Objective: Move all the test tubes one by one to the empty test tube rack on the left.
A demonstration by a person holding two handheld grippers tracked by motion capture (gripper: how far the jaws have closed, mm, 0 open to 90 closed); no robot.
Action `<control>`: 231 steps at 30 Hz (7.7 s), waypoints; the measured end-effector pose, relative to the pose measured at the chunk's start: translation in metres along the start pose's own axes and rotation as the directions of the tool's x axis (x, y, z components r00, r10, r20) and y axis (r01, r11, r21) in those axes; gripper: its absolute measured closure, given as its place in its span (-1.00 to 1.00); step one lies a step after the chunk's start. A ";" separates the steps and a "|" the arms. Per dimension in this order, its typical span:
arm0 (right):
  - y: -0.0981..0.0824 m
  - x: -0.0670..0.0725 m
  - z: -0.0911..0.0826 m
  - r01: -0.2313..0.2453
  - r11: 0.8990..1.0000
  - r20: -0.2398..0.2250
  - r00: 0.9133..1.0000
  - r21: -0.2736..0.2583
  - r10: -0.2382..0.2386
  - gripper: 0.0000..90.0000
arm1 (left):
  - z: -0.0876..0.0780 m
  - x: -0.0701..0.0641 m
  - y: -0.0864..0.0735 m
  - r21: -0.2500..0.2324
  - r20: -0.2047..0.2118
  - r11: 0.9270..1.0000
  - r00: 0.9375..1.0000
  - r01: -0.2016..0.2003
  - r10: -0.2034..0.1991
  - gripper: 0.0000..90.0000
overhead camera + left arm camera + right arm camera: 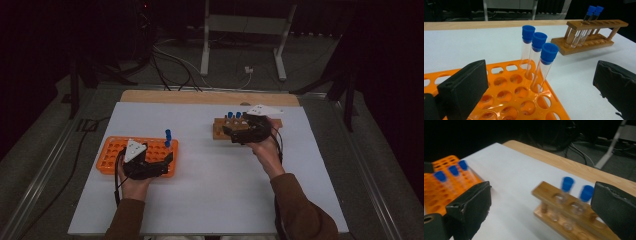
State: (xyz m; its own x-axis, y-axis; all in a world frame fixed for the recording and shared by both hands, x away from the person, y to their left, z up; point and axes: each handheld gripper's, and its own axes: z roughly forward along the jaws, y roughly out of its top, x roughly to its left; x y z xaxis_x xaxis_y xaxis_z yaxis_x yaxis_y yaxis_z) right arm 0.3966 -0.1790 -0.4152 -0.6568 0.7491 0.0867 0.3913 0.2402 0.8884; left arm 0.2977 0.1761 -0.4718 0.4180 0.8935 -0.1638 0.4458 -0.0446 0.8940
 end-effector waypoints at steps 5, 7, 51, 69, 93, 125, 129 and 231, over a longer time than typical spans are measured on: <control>-0.003 -0.020 0.006 -0.036 0.999 0.047 0.998 0.023 0.035 -0.86 | 0.002 -0.002 -0.001 0.015 -0.031 1.000 0.999 -0.016 0.016 -0.98; -0.006 -0.029 0.009 -0.057 0.998 0.064 0.996 0.033 0.055 -0.82 | 0.001 -0.001 -0.001 0.011 -0.031 1.000 0.999 -0.007 0.008 -0.98; -0.025 -0.033 0.044 -0.041 0.998 0.159 0.987 0.053 0.032 0.72 | 0.004 0.000 -0.002 0.031 -0.050 0.999 0.998 0.027 -0.026 -0.98; -0.012 -0.031 0.026 -0.016 1.000 0.171 0.985 0.003 0.015 0.72 | 0.004 0.001 -0.002 0.032 -0.050 0.999 0.998 0.029 -0.028 -0.98; 0.008 -0.026 0.005 0.037 0.998 0.169 0.985 -0.043 -0.029 0.72 | 0.004 0.001 -0.002 0.030 -0.053 0.999 0.998 0.032 -0.031 -0.98; 0.010 0.006 -0.012 0.079 0.995 0.037 0.996 -0.060 -0.077 0.72 | 0.004 -0.001 -0.001 0.026 -0.044 0.999 0.999 0.022 -0.021 -0.98; 0.008 0.012 -0.010 0.071 0.995 0.009 0.997 -0.067 -0.071 0.72 | 0.003 -0.003 0.000 0.023 -0.040 1.000 0.999 0.015 -0.014 -0.98; -0.006 0.093 0.014 0.048 0.999 -0.276 0.960 -0.003 -0.047 -0.67 | -0.006 -0.028 0.009 -0.027 0.068 0.973 0.970 -0.231 0.232 0.74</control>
State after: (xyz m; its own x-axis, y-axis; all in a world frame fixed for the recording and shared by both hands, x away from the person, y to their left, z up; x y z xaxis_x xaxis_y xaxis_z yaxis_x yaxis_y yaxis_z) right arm 0.3424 -0.1021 -0.4184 -0.8270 0.5373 0.1657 0.3570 0.2741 0.8930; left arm 0.2852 0.1531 -0.4561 0.5631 0.8261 0.0199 0.3161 -0.2376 0.9185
